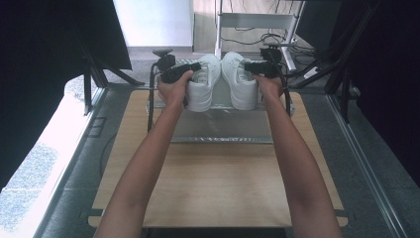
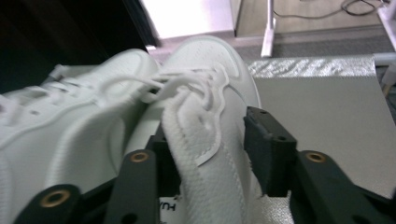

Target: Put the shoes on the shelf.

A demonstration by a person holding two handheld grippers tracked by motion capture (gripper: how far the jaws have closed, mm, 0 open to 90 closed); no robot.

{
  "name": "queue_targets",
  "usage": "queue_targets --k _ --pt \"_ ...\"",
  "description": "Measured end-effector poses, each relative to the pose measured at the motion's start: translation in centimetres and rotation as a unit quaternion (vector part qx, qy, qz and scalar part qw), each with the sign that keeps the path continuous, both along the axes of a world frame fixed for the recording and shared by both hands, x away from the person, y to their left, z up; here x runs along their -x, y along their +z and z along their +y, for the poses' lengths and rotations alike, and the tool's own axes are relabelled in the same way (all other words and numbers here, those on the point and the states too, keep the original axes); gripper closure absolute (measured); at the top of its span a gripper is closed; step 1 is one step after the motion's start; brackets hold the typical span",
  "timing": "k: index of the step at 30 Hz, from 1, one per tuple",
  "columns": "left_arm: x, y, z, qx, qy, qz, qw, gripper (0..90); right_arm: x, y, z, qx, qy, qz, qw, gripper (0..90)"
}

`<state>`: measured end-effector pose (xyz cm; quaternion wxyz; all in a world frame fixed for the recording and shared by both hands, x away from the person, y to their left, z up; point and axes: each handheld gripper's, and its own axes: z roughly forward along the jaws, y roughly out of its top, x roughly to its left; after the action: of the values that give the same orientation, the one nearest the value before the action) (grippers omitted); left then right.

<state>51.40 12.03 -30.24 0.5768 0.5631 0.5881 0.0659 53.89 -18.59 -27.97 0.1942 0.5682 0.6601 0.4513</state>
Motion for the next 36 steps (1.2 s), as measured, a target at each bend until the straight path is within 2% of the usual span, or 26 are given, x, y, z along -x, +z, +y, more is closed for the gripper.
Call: queue_targets --k 1,3,7,9,12,14,17,21,25,27,28,33,34,36 --pt "0.2 0.3 0.1 0.006 -0.003 -0.007 0.9999 51.3 0.3 0.2 -0.1 -0.007 0.004 -0.012 0.9999 55.6" --pt "0.7 1.1 0.3 0.006 -0.013 -0.025 0.9996 48.4 1.0 0.8 -0.2 -0.013 -0.001 -0.042 0.9990 53.5" --pt "2.5 2.7 0.9 -0.035 -0.027 -0.058 0.9973 45.4 2.7 2.2 -0.6 -0.023 0.021 -0.083 0.9961 52.3" --pt "3.5 3.1 1.4 -0.050 -0.027 -0.070 0.9959 46.3 3.8 2.7 -1.0 -0.016 0.029 -0.105 0.9939 53.8" --pt "4.8 3.3 2.5 -0.064 -0.027 -0.073 0.9949 52.2 5.3 3.0 -1.7 0.010 0.046 -0.116 0.9921 57.4" --pt "5.6 3.1 3.2 -0.070 -0.033 -0.074 0.9942 63.2 6.2 2.8 -2.2 0.029 0.055 -0.115 0.9914 61.0" --pt "6.6 2.7 4.2 -0.099 -0.033 -0.073 0.9919 71.3 7.2 2.0 -3.1 0.062 0.055 -0.114 0.9900 67.6" --pt "7.5 1.5 5.0 -0.135 -0.043 -0.058 0.9882 81.6 7.2 0.2 -4.3 0.073 0.056 -0.086 0.9920 77.3" --pt "7.9 -0.2 5.0 -0.158 -0.065 -0.043 0.9843 84.9 7.1 -1.6 -4.5 0.085 0.073 -0.071 0.9911 83.3" --pt "8.0 -1.0 4.8 -0.160 -0.077 -0.039 0.9833 85.0 6.9 -2.2 -4.3 0.089 0.080 -0.068 0.9905 84.8" --pt "8.0 -1.3 4.7 -0.157 -0.082 -0.037 0.9835 85.3 6.9 -2.5 -4.2 0.090 0.082 -0.066 0.9904 85.3" --pt "8.1 -2.1 3.3 -0.161 -0.103 -0.033 0.9811 86.6 6.7 -3.2 -3.4 0.107 0.088 -0.062 0.9885 89.7" --pt "8.1 -2.1 3.0 -0.164 -0.096 -0.036 0.9811 88.7 6.7 -3.3 -3.2 0.106 0.085 -0.062 0.9887 90.0" --pt "8.1 -2.1 2.9 -0.156 -0.094 -0.036 0.9826 89.5 6.8 -3.3 -3.2 0.107 0.082 -0.062 0.9889 90.0"
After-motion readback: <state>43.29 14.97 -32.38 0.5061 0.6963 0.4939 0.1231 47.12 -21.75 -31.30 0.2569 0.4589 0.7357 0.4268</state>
